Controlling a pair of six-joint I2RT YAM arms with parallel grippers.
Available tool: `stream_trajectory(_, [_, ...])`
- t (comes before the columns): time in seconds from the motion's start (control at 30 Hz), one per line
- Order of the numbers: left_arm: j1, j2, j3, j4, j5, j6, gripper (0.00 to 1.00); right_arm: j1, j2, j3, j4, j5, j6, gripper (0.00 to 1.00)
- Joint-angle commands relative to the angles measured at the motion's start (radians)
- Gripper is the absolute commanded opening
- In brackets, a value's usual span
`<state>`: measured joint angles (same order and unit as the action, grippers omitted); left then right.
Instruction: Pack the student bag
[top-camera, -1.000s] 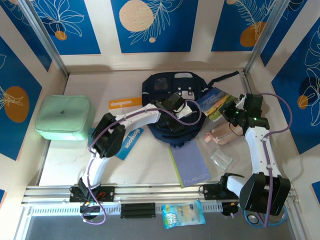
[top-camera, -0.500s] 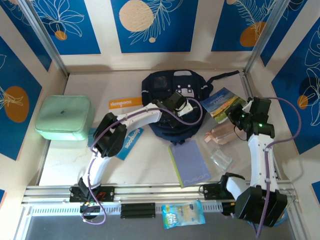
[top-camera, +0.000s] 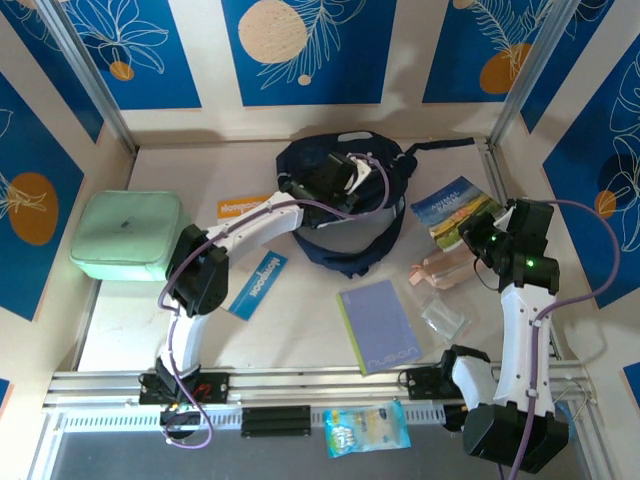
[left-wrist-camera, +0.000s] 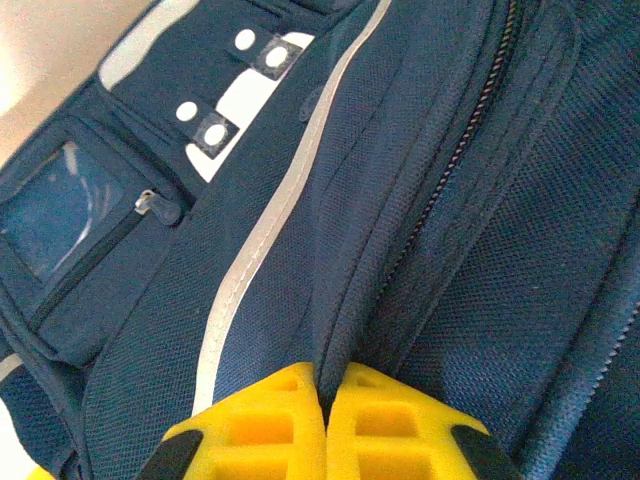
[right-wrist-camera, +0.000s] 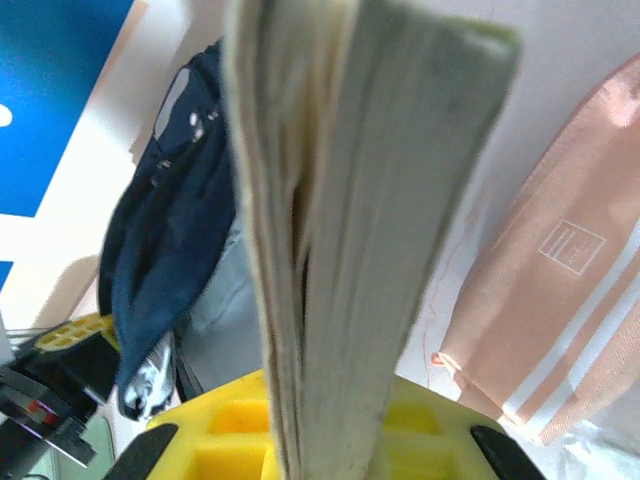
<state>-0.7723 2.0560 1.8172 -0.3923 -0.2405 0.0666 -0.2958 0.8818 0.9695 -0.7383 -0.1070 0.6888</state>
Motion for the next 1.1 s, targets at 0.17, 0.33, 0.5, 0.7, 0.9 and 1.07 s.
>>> stream_trajectory(0.17, [0.014,-0.025,0.101,0.115,-0.062,-0.079,0.0,0.002,-0.015,-0.033,0.069,-0.177,0.068,0.0])
stream_trajectory(0.33, [0.014,-0.037,0.1,0.123,-0.011,-0.085,0.0,0.107,0.028,-0.093,0.262,-0.308,0.18,0.0])
stream_trajectory(0.5, [0.014,-0.071,0.103,0.131,0.035,-0.09,0.0,0.262,0.084,-0.147,0.453,-0.239,0.31,0.0])
stream_trajectory(0.7, [0.018,-0.069,0.153,0.082,0.092,-0.1,0.0,0.451,0.214,-0.216,0.743,-0.087,0.54,0.0])
stream_trajectory(0.9, [0.026,-0.091,0.158,0.084,0.1,-0.115,0.0,0.533,0.364,-0.184,0.891,0.056,0.551,0.0])
stream_trajectory(1.07, [0.039,-0.097,0.167,0.084,0.132,-0.147,0.0,0.559,0.449,-0.182,0.997,0.137,0.586,0.0])
